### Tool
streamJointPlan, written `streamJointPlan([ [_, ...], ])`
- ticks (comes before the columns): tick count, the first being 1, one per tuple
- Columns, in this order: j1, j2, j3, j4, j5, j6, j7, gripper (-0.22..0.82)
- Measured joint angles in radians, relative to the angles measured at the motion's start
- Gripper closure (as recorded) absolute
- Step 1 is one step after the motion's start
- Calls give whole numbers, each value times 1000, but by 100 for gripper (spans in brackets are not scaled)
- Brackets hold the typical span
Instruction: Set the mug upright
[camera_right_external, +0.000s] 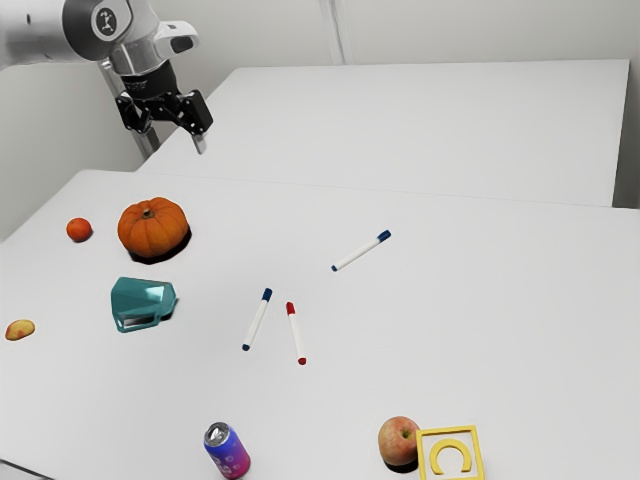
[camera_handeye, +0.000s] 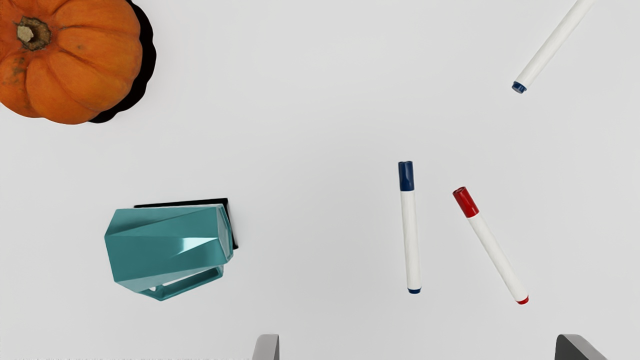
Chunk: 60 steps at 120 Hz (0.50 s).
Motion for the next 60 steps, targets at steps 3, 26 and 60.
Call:
streamJointPlan([
  [3, -3, 0, -1, 0, 1, 0, -1, 0],
  [26, -16, 0, -6, -11, 8, -3, -4, 0],
  [60, 102, -19, -2, -123, -129, -11, 2, 0],
])
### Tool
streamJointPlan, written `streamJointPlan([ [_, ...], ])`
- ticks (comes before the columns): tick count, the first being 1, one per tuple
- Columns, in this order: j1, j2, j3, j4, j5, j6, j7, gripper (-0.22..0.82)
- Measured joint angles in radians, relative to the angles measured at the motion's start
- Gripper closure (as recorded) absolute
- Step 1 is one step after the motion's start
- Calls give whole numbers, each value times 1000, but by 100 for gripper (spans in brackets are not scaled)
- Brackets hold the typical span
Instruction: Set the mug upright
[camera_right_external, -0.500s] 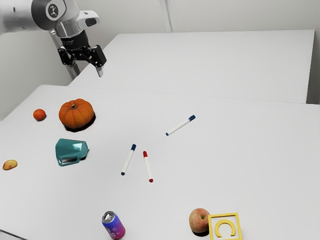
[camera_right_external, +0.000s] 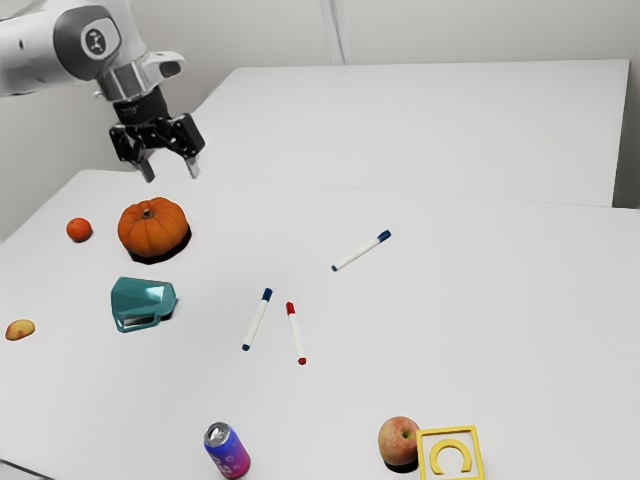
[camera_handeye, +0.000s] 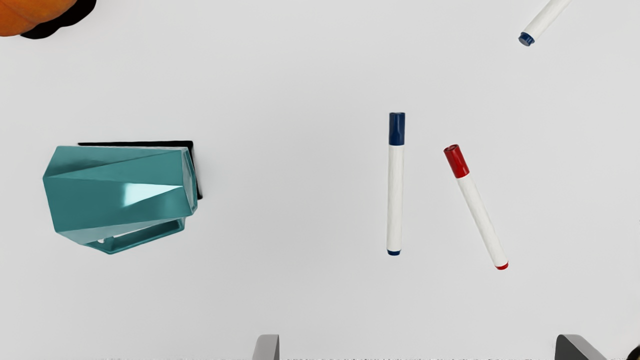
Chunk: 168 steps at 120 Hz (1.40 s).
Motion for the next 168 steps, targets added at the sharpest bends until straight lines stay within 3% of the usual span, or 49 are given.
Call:
streamJointPlan([
  [24, 87, -55, -2, -172, -78, 57, 25, 0],
  [64, 224, -15, -3, -359, -146, 188, 139, 0],
  [88, 420, 53, -5, -357, -185, 264, 267, 0],
  [111, 498, 179, -5, -283, -266, 307, 441, 0],
  [168, 540, 376, 3, -166, -410, 293, 791, 0],
])
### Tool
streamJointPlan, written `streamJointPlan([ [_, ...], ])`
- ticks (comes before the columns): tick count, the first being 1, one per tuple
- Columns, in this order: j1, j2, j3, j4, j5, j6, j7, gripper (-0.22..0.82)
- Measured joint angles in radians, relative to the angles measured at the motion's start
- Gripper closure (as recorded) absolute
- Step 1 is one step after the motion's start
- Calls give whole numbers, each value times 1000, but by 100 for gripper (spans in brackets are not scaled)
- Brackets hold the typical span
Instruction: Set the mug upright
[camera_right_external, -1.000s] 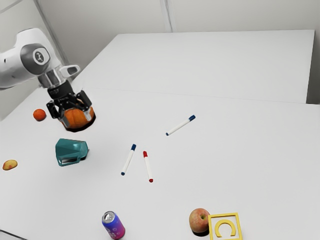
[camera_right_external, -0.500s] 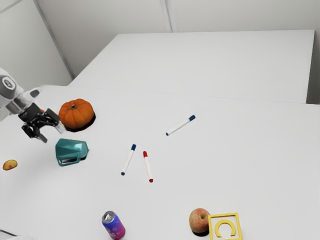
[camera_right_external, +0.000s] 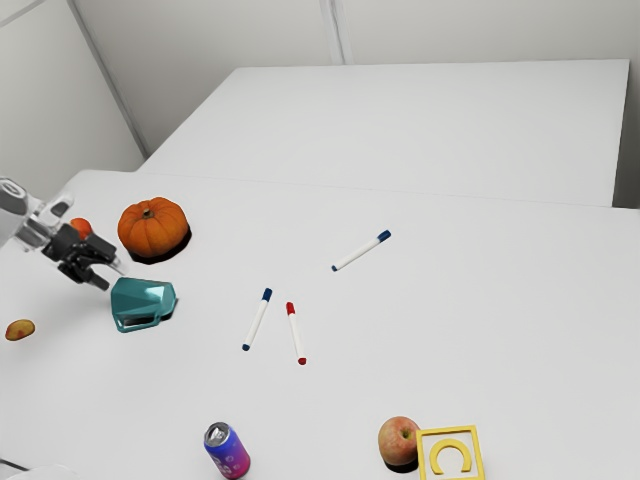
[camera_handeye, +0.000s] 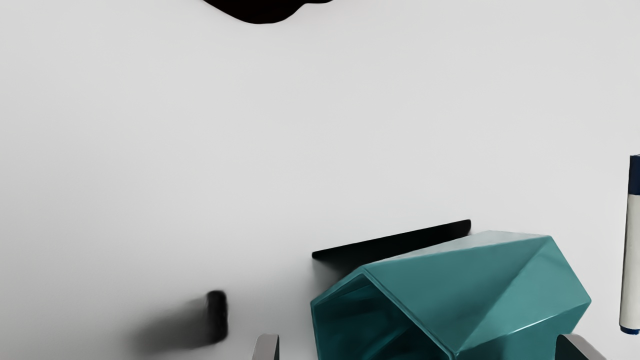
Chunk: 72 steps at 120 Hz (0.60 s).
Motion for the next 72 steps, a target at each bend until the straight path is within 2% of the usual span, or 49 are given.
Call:
streamJointPlan([
  [17, 11, 9, 2, -13, -30, -62, 47, 0],
  [24, 15, 9, 2, -14, -36, -87, 62, 3],
  [43, 25, 12, 1, -15, -51, -136, 94, 26],
  [72, 29, 36, -1, -14, -95, -186, 131, 53],
])
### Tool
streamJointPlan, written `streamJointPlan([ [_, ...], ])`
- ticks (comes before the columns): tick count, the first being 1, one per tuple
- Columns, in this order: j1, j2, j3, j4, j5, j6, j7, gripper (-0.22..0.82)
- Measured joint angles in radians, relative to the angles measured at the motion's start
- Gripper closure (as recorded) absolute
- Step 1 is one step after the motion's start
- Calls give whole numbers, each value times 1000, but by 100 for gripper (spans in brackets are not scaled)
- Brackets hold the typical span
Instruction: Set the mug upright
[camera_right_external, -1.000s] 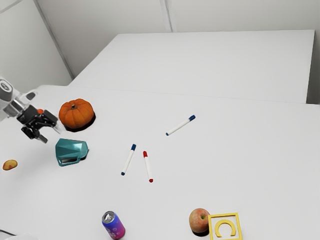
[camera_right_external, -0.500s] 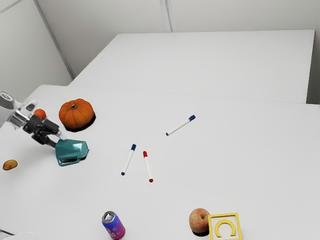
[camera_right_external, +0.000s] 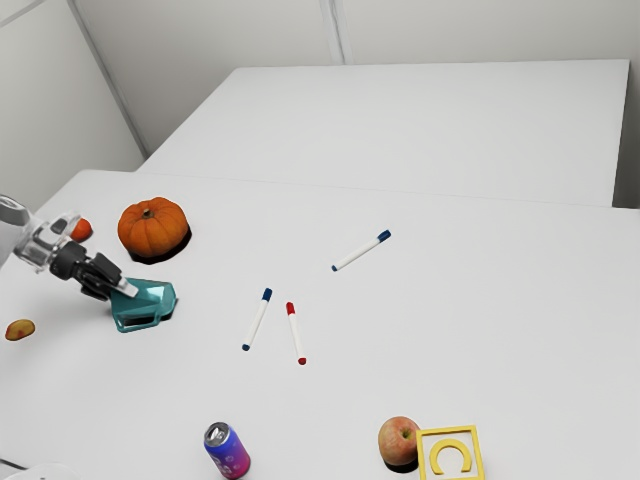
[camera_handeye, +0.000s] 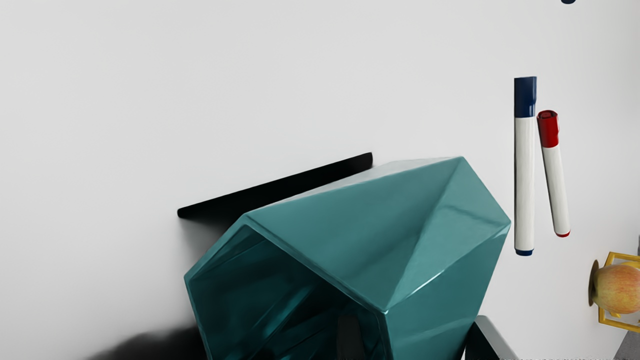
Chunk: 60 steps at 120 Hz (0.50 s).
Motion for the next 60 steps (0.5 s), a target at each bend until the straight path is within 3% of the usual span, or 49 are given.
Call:
streamJointPlan([
  [33, -3, -30, -7, -1, -8, -32, 28, 69],
  [60, -63, -112, -9, -52, 8, 26, 42, 73],
])
